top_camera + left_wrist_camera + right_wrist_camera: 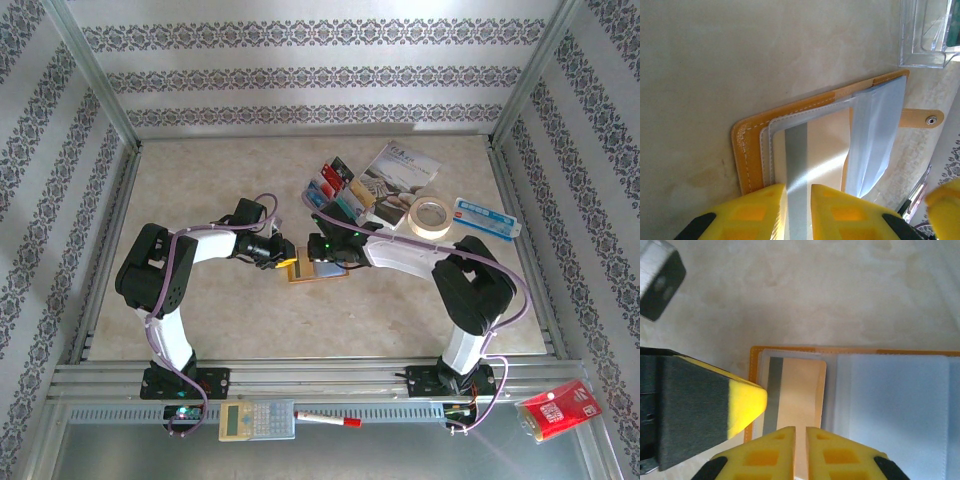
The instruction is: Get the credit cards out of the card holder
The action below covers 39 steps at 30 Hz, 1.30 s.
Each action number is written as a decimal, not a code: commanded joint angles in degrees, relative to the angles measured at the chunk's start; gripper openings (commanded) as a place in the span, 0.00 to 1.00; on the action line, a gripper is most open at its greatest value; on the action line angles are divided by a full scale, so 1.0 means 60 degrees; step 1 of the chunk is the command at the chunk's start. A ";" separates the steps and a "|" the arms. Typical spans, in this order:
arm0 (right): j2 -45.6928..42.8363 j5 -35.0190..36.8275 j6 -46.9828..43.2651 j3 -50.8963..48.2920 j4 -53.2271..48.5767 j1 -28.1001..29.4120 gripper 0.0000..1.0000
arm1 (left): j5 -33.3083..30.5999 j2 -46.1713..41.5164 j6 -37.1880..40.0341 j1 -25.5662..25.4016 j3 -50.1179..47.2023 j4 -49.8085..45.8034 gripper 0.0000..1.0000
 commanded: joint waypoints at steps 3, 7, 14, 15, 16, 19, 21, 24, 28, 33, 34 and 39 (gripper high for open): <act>0.0257 -0.0668 0.0881 -0.0565 0.0862 -0.0329 0.12 | -0.0252 0.0142 0.0226 -0.0105 0.0068 -0.0380 0.22; 0.0486 -0.1103 0.1132 -0.0850 0.1400 -0.0497 0.11 | -0.0224 0.0141 0.0196 -0.0099 0.0049 -0.0319 0.22; 0.0806 -0.1690 0.1306 -0.0917 0.1957 -0.0549 0.12 | -0.0259 0.0139 0.0243 -0.0106 0.0042 -0.0365 0.22; 0.0843 -0.1706 0.1322 -0.0901 0.1965 -0.0555 0.13 | -0.0254 0.0142 0.0232 -0.0110 0.0043 -0.0376 0.22; 0.0873 -0.1702 0.1325 -0.0898 0.1975 -0.0562 0.13 | -0.0254 0.0135 0.0235 -0.0109 0.0035 -0.0367 0.22; 0.0921 -0.1675 0.1382 -0.0916 0.1972 -0.0592 0.12 | -0.0268 0.0131 0.0247 -0.0107 0.0048 -0.0382 0.22; 0.0893 -0.1597 0.1377 -0.0935 0.1935 -0.0620 0.12 | -0.0268 0.0118 0.0239 -0.0106 0.0035 -0.0401 0.22; 0.0890 -0.1523 0.1393 -0.0988 0.1861 -0.0647 0.13 | -0.0268 0.0128 0.0256 -0.0097 0.0048 -0.0404 0.22; 0.0902 -0.1421 0.1411 -0.1018 0.1802 -0.0669 0.13 | -0.0270 0.0128 0.0254 -0.0106 0.0053 -0.0398 0.22; 0.0984 -0.1611 0.1369 -0.0992 0.1804 -0.0700 0.16 | -0.0279 0.0142 0.0253 -0.0106 0.0079 -0.0406 0.22; 0.1017 -0.1699 0.1354 -0.0954 0.1807 -0.0699 0.16 | -0.0268 0.0142 0.0255 -0.0105 0.0086 -0.0408 0.22; 0.1125 -0.1923 0.1252 -0.0865 0.1862 -0.0699 0.17 | -0.0250 0.0115 0.0240 -0.0106 0.0108 -0.0439 0.22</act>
